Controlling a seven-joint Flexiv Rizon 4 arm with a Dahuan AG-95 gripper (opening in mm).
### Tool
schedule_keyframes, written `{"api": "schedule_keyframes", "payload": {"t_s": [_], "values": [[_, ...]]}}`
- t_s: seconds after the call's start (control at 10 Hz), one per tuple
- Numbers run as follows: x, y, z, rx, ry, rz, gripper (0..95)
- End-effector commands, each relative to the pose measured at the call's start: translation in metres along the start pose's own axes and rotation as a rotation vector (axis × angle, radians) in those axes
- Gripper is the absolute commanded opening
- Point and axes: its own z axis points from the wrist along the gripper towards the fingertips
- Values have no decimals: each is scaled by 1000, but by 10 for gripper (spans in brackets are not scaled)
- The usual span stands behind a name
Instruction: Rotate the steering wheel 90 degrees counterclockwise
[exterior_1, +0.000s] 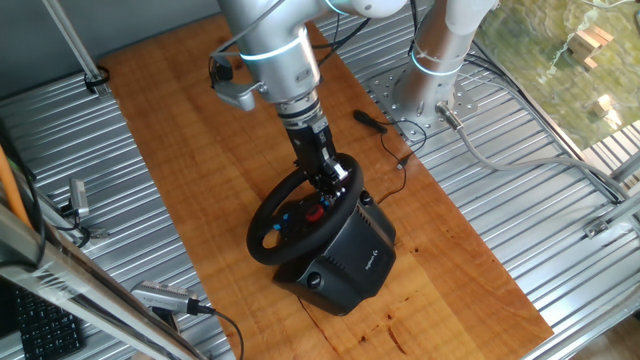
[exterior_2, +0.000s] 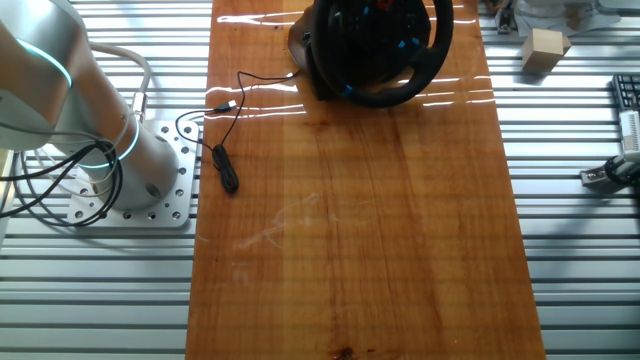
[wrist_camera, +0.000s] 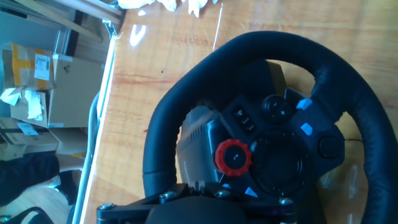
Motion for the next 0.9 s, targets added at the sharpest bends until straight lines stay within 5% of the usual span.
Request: {"api": "schedule_keyframes", "payload": {"t_s": [0.1,0.9], "values": [[3,0,-1,4,8,1,0],[15,-4,0,33,28,-7,0]]}}
